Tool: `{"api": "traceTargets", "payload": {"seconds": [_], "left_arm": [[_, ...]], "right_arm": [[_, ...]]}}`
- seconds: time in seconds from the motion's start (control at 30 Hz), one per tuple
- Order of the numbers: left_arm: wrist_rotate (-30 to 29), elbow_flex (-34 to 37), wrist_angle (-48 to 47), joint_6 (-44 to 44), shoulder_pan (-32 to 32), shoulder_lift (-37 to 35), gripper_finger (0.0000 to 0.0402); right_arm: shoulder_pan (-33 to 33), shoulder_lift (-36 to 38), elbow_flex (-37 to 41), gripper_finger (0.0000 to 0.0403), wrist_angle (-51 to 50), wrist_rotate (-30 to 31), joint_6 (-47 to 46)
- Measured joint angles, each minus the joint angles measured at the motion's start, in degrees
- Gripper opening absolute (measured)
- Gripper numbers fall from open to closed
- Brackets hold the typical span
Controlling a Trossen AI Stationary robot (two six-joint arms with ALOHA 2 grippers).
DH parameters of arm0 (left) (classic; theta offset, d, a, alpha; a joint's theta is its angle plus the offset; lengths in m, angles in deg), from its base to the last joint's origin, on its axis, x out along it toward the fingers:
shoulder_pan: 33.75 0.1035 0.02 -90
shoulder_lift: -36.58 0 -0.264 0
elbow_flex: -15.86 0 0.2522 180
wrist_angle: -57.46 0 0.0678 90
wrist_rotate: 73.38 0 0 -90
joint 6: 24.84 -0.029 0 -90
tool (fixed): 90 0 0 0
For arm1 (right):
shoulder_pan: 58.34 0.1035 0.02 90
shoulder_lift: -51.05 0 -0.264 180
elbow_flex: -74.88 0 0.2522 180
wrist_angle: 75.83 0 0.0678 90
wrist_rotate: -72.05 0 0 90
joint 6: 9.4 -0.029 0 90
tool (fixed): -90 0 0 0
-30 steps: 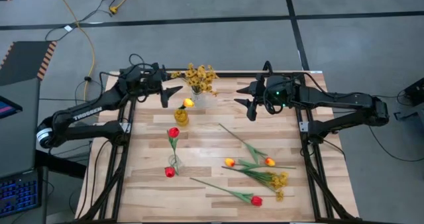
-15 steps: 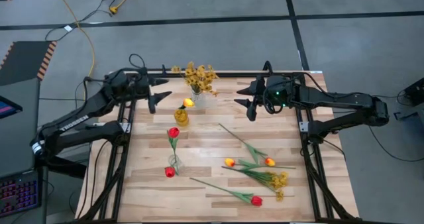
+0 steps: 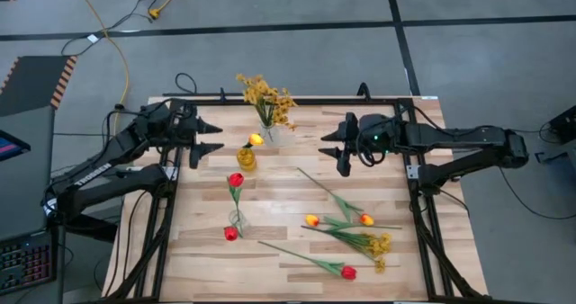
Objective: Sort flowers into vase by color
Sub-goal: Put the top yellow tulip into the yellow vase
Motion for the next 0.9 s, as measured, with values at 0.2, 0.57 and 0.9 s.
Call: {"api": "traceTargets", "payload": {"seconds": [0.2,0.57,0.9], "left_arm": [[1.6,0.0,-1.5,1.1,-1.6,0.1,0.0236],[1.5,0.0,-1.3,1.4,-9.1,0.2,0.0236],[-4.0,0.0,-0.9,3.4,-16.8,0.2,0.0236]], "right_arm": [[3.7,0.0,0.0,0.0199,-5.2,0.0,-6.0],[10.2,-0.4,0.0,0.0199,-9.8,2.4,-14.0],[14.9,-9.6,0.0,0.0199,-14.7,3.4,-23.2]]}}
